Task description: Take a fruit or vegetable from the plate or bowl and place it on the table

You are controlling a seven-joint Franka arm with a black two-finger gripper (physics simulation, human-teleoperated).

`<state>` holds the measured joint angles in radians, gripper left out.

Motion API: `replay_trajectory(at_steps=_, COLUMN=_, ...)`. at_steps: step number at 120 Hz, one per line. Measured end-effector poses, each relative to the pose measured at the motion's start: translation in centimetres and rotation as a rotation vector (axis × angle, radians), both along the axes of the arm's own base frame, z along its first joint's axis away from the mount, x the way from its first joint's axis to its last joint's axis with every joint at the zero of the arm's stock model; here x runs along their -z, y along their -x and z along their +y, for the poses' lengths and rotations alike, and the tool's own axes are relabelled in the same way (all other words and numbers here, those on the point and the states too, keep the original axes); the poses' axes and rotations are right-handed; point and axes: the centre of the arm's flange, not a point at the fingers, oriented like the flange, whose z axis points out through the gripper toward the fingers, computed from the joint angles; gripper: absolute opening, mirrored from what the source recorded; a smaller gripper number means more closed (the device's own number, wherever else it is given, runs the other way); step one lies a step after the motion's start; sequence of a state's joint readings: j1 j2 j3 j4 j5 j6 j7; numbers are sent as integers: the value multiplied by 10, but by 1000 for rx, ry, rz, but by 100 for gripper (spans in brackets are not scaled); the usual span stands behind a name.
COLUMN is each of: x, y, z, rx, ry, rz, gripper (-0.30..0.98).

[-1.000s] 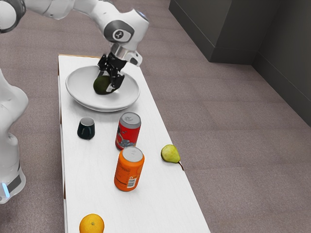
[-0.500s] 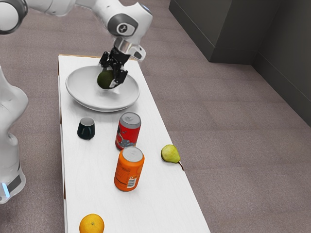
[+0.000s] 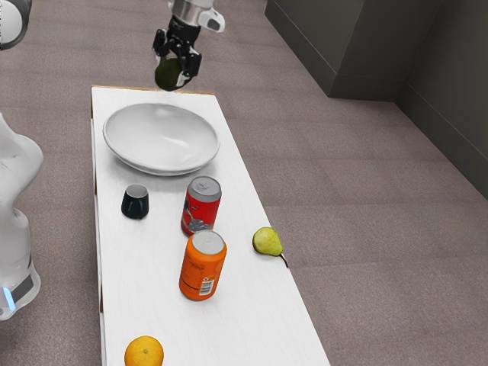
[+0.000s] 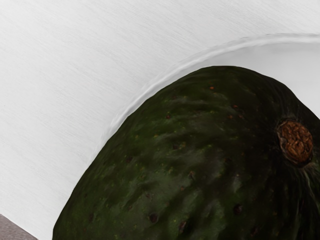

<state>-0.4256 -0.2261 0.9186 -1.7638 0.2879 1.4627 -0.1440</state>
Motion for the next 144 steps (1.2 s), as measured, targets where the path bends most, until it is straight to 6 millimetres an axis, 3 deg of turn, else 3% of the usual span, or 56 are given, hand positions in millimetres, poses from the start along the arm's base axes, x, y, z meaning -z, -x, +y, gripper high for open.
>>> replay_trajectory(at_steps=19, x=9, y=-2, z=53, rx=-175, ry=-15, rz=40, gripper=25)
replay_trajectory(at_steps=30, x=23, y=7, z=82, rx=-263, ry=9, rz=53, gripper=25)
replay_trajectory(at_steps=49, x=53, y=31, z=162, rx=-409, ry=82, rz=53, gripper=24)
replay_trajectory(at_steps=55, x=61, y=37, z=176, rx=-418, ry=119, rz=43, gripper=24)
replay_trajectory(at_steps=72, x=68, y=36, z=180, rx=-394, ry=172, rz=32, gripper=25)
replay_trajectory(at_steps=85, x=77, y=22, z=171, rx=-352, ry=199, rz=39, gripper=50)
replay_trajectory(at_steps=105, x=80, y=18, z=167, rx=-323, ry=217, rz=39, gripper=61)
replay_trajectory(at_steps=134, x=80, y=26, z=173, rx=-320, ry=229, rz=36, gripper=67)
replay_trajectory(at_steps=144, x=63, y=44, z=178, rx=-339, ry=220, rz=9, gripper=68)
